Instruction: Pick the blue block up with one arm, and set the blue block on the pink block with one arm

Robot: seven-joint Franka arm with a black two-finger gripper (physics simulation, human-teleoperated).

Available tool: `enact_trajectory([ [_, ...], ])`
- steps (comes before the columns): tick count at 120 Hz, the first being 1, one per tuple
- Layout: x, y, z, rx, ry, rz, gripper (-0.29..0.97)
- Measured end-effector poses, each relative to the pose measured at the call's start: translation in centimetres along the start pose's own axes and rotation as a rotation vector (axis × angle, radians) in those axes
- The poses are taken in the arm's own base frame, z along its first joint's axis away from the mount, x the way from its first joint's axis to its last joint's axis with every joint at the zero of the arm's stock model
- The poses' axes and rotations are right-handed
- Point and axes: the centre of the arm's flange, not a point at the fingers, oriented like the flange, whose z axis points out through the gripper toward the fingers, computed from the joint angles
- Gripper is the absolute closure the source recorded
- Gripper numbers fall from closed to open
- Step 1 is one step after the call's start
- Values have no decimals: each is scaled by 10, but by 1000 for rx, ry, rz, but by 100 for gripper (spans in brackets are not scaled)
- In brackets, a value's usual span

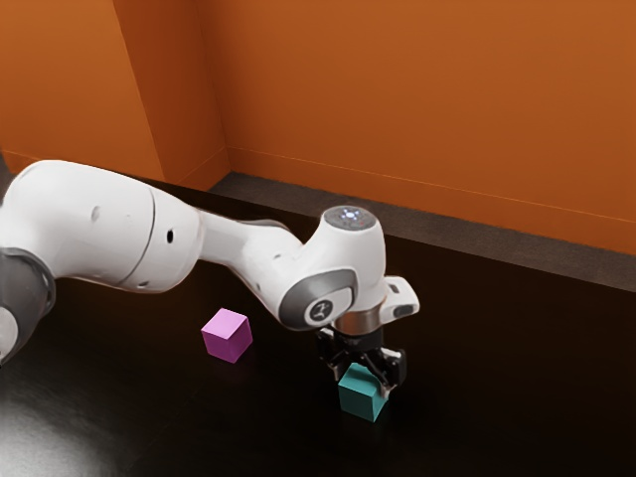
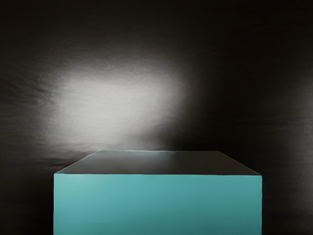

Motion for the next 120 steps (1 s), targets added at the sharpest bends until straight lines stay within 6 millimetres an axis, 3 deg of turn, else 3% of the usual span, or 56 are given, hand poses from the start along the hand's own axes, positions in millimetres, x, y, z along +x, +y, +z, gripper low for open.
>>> enact_trajectory([
  [60,3,-5,5,4,5,27,30],
  [69,6,-11,-10,-1,23,19,31],
  [76,11,-23,-43,-11,60,2,32],
  [79,13,-36,-61,-14,78,-17,33],
  [85,16,-80,-91,-20,100,-81,32],
  [94,20,-158,-123,-27,123,-190,32],
  [109,15,-259,-121,-18,96,-307,32],
  [120,8,-298,-112,-19,70,-314,31],
])
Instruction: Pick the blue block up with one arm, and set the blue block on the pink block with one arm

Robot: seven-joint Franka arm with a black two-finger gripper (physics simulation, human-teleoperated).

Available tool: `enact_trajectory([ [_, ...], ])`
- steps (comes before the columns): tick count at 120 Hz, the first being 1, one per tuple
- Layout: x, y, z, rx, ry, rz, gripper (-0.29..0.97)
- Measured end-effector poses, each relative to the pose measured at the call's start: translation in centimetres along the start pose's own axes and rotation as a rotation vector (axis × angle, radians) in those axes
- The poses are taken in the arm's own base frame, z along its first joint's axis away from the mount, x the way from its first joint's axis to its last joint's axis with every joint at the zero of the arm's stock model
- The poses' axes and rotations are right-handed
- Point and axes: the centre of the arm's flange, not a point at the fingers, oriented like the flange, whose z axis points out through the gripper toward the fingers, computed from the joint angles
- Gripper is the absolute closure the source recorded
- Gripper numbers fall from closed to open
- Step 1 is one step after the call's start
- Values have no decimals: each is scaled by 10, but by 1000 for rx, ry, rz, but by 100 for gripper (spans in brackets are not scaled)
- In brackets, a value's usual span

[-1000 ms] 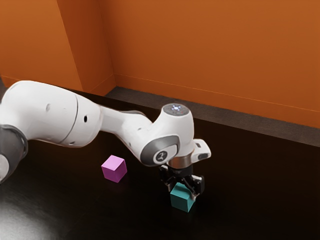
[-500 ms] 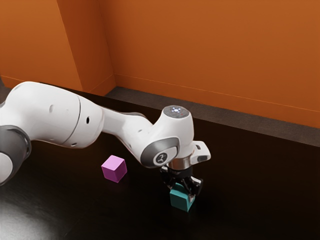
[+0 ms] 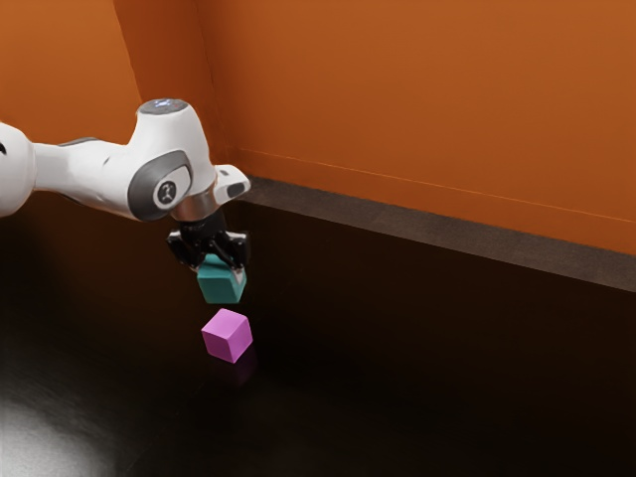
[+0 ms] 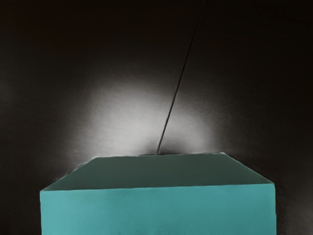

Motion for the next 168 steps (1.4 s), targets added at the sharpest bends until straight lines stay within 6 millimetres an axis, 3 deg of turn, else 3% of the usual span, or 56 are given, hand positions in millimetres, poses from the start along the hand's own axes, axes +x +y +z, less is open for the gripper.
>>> enact_trajectory([
  [9,-2,-8,6,0,-16,46,31],
  [29,-8,3,21,-8,-52,173,31],
  [70,-15,-1,40,-43,-97,296,30],
  [168,-16,-6,48,-69,-111,428,30],
])
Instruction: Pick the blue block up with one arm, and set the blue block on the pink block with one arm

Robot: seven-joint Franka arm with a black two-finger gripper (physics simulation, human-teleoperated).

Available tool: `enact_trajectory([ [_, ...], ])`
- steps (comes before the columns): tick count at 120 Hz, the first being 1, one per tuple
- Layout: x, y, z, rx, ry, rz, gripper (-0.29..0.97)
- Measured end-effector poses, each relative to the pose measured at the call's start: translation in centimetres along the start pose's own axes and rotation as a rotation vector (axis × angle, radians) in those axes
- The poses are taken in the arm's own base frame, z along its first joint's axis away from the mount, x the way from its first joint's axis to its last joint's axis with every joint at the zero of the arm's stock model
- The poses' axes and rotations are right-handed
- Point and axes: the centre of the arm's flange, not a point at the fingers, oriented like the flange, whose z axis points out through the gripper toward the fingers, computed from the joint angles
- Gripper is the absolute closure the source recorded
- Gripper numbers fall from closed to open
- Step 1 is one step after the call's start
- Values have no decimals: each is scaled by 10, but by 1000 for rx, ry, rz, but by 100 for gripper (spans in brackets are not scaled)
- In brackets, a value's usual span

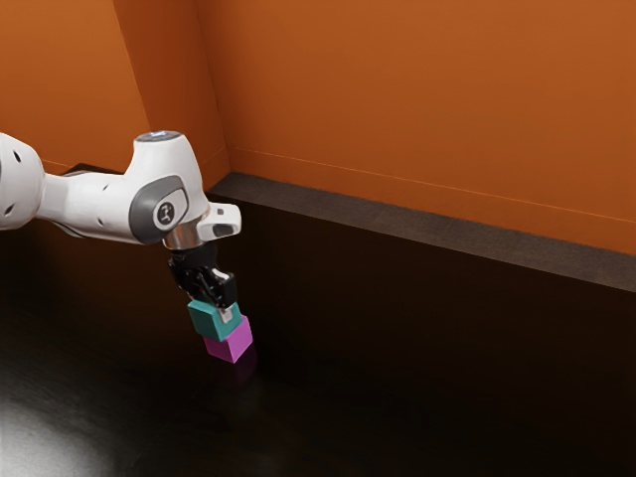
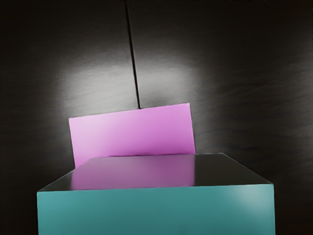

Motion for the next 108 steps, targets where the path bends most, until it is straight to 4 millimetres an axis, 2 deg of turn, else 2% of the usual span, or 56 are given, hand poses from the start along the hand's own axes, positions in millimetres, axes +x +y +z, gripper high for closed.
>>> enact_trajectory([
  [16,2,-1,0,-3,7,4,30],
  [37,4,-13,2,-3,16,-8,30],
  [108,11,-13,4,-1,38,4,30],
])
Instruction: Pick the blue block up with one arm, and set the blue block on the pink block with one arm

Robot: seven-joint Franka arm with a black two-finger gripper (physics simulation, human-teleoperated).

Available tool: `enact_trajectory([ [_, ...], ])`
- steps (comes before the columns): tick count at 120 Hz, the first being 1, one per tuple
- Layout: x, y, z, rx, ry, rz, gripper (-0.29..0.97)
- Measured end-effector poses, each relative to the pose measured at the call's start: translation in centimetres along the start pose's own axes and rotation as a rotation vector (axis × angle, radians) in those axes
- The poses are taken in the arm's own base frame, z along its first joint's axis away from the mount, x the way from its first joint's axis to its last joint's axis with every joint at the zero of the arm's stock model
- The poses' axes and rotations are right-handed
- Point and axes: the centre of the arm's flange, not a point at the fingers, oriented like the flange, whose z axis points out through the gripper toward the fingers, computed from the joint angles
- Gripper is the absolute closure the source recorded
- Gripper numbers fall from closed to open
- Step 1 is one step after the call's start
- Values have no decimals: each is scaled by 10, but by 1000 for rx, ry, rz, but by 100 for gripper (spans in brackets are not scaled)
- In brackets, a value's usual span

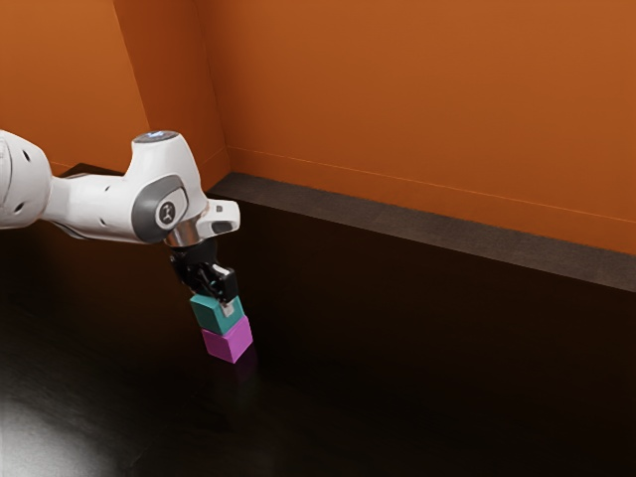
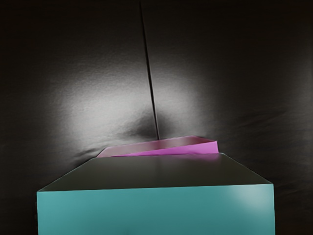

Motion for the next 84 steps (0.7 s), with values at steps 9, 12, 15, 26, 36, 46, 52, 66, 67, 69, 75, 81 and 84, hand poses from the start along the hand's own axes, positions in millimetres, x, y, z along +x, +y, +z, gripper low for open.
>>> enact_trajectory([
  [9,0,1,0,-1,0,1,30],
  [12,0,1,0,-1,1,2,30],
  [15,0,1,0,-1,1,2,30],
  [26,0,2,-1,-2,2,3,30],
  [36,0,4,-1,-3,3,4,30],
  [46,0,5,-2,-4,4,-1,30],
  [52,0,5,-2,-4,4,-5,30],
  [66,0,6,-2,-5,3,-13,30],
  [67,0,6,-2,-5,3,-14,30],
  [69,0,6,-2,-5,3,-15,30],
  [75,0,6,-3,-5,3,-18,30],
  [81,0,6,-3,-5,2,-20,30],
  [84,0,6,-3,-5,2,-21,30],
])
